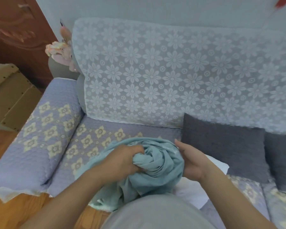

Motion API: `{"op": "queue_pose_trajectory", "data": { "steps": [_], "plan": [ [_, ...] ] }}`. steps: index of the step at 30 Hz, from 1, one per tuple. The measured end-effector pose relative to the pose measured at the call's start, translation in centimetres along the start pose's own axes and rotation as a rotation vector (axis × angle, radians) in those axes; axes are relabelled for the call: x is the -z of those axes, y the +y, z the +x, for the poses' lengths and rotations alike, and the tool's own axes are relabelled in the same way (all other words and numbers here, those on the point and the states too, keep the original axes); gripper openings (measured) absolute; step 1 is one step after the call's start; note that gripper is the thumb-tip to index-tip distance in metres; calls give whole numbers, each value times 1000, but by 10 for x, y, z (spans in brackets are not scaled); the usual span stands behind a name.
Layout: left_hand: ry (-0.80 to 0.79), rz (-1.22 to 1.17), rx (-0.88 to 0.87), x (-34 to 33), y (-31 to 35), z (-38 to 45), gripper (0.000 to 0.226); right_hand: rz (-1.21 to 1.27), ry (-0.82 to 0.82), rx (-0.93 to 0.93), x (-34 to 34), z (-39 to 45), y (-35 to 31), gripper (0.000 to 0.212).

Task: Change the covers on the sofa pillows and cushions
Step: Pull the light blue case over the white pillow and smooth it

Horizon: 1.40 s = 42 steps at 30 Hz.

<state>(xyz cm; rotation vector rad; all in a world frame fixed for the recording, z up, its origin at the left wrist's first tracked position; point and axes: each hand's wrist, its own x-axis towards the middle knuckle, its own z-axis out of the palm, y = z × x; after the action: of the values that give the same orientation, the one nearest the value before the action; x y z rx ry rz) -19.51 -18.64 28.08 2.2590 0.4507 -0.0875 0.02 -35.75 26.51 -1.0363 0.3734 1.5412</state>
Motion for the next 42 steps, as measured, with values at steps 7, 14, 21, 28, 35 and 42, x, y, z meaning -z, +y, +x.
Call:
{"op": "queue_pose_trajectory", "data": {
  "steps": [7,14,21,28,35,42],
  "plan": [
    [-77,19,-153,-9,31,-1,19,123,464,60,72,22,-4,49],
    [548,52,-343,36,41,23,56,-544,952,344,96,19,6,48],
    [394,106,-540,36,81,26,58,-1188,1126,387,113,9,-51,42],
    [276,107,-575,34,113,75,17,-1332,-140,677,-38,-94,-56,65],
    [437,-122,-118,26,90,57,37,-931,329,1006,11,-68,-43,30],
    [402,-970,850,-21,-25,24,35,-540,323,948,56,-72,-53,69]
  ]
}}
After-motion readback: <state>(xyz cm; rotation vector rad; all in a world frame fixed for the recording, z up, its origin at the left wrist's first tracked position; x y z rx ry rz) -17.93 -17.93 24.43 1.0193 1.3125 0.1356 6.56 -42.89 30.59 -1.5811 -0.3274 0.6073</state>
